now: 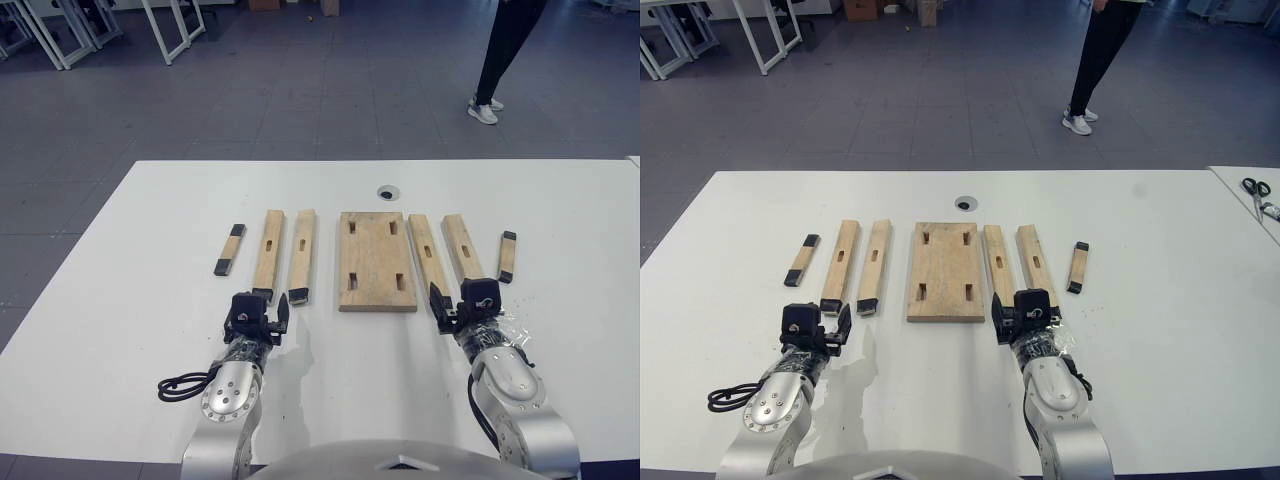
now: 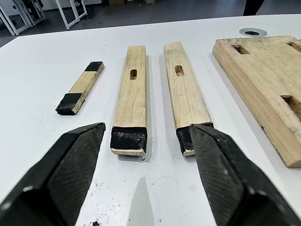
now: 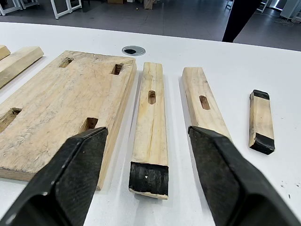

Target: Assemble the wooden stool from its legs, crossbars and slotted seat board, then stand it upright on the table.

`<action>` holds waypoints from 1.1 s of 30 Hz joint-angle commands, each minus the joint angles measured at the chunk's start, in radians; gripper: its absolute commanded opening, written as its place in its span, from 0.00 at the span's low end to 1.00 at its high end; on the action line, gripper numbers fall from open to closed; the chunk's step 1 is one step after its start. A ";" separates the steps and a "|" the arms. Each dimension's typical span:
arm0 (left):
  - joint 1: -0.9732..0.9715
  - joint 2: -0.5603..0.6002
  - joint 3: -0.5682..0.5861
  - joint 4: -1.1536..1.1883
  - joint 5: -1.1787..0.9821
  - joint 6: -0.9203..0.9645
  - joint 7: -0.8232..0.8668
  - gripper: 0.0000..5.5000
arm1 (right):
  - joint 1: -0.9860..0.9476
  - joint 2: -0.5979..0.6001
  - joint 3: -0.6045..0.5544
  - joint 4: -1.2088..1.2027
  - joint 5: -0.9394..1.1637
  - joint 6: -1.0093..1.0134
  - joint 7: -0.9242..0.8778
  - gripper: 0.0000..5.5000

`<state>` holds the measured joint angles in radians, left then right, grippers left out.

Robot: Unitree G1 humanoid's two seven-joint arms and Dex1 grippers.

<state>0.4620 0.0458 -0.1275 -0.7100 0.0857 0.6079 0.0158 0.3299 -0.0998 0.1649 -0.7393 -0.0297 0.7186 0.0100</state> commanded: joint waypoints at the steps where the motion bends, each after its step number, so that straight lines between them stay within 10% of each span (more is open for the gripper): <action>1: -0.015 -0.010 -0.009 0.008 0.015 -0.004 0.017 0.61 | -0.025 -0.008 -0.011 0.007 -0.003 0.018 0.007 0.57; 21: -0.008 -0.031 -0.001 -0.001 0.017 0.003 0.033 0.61 | -0.045 -0.026 -0.048 0.003 -0.013 0.026 0.024 0.57; 33: 0.023 -0.045 0.028 -0.010 0.012 0.000 0.043 0.61 | -0.621 -0.082 -0.493 0.333 0.142 0.130 -0.014 0.57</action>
<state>0.4820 0.0044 -0.0946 -0.7115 0.0921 0.6079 0.0529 -0.2569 -0.1674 -0.2849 -0.4504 0.0871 0.8083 0.0010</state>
